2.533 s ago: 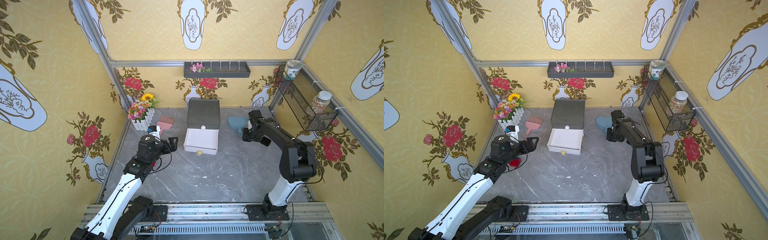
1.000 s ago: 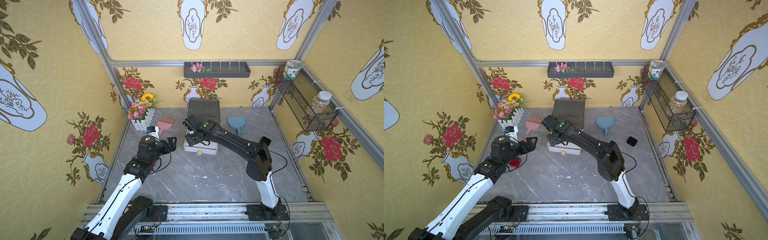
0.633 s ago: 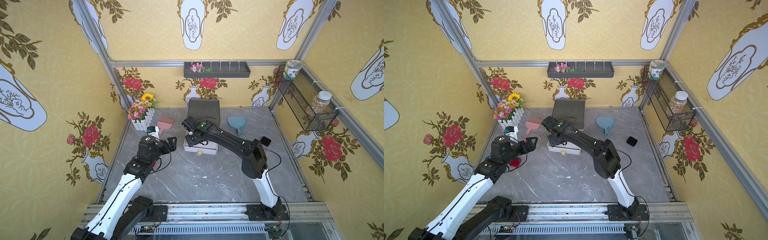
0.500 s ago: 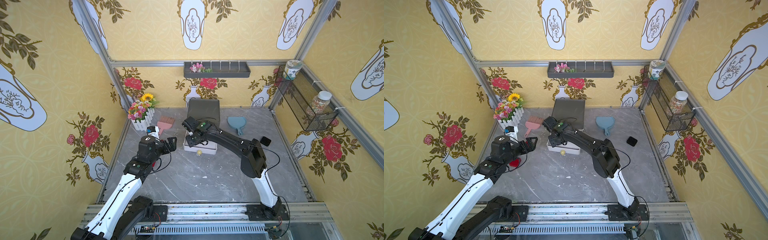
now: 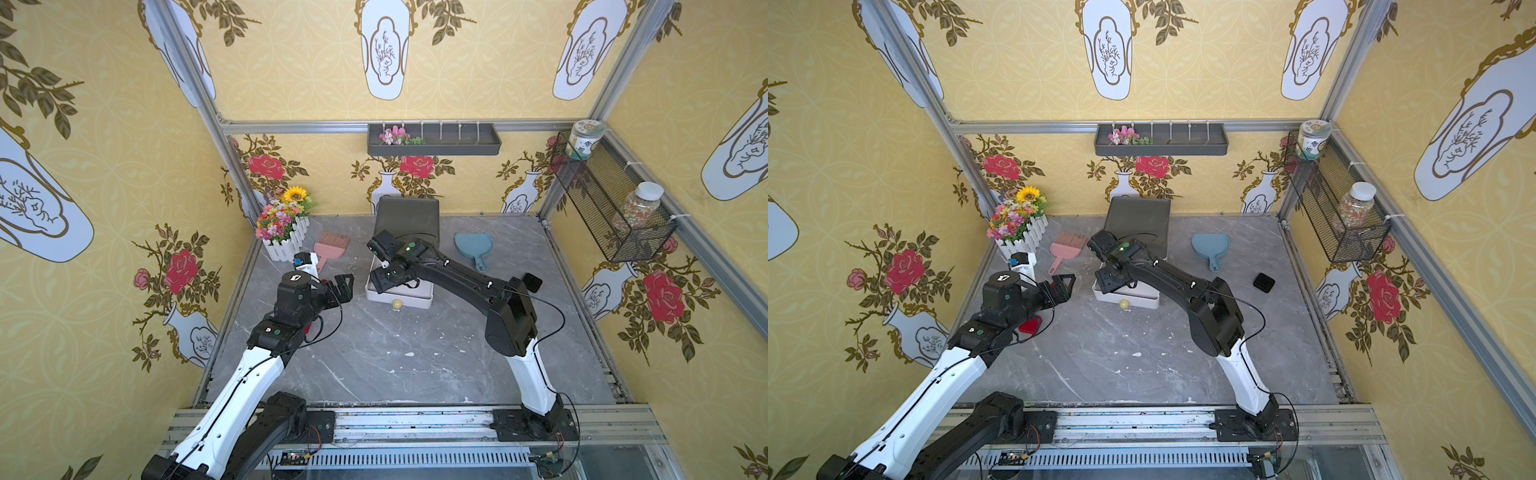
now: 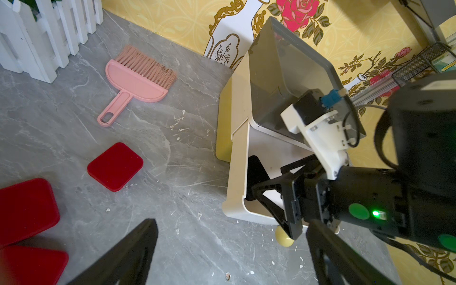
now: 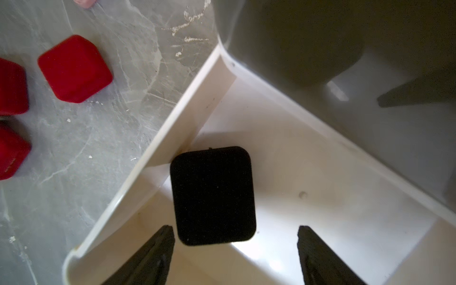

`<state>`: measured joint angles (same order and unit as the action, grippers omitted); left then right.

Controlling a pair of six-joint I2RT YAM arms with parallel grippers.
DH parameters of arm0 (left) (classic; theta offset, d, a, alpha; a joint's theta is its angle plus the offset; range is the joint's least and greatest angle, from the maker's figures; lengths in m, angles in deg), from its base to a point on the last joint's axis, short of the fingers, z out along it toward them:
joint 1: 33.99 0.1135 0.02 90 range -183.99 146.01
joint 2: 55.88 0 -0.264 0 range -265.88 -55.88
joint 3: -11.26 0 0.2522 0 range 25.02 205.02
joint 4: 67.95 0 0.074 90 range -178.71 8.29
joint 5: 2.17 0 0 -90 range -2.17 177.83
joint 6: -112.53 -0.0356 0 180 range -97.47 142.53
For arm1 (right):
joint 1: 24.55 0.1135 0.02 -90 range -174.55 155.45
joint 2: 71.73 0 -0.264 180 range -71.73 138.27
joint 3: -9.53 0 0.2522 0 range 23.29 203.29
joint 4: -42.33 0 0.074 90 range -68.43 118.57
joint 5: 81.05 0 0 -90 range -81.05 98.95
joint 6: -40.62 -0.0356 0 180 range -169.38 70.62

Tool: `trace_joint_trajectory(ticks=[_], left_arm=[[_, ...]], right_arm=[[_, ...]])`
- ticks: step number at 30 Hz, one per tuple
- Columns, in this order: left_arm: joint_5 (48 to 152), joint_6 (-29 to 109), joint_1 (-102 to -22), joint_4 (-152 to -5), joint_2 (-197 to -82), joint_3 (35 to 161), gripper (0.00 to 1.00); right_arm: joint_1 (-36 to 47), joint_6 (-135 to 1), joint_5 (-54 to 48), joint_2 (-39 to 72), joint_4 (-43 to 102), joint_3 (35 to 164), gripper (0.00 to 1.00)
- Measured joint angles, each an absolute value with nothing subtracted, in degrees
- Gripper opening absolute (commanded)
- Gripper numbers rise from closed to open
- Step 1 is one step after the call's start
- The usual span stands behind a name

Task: Place the brooch boxes into the drawer by color
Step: Place the brooch box in the drawer, then pick up the brooch box from the center of the board.

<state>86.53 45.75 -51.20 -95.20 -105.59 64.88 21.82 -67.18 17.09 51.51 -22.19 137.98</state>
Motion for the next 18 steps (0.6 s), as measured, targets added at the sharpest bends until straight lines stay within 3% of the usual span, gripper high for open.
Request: trace_joint_trajectory(ticks=[11,18], left_arm=[[86.53,46.14,-51.20,-95.20,-105.57,64.88,1.00],[86.55,46.14,-51.20,-95.20,-105.33,64.88,1.00]], right_arm=[[21.36,-67.59,19.54,34.26,-19.05,128.67,0.84],[9.76,-70.33,19.69,21.80,-18.43,115.65,0.89]])
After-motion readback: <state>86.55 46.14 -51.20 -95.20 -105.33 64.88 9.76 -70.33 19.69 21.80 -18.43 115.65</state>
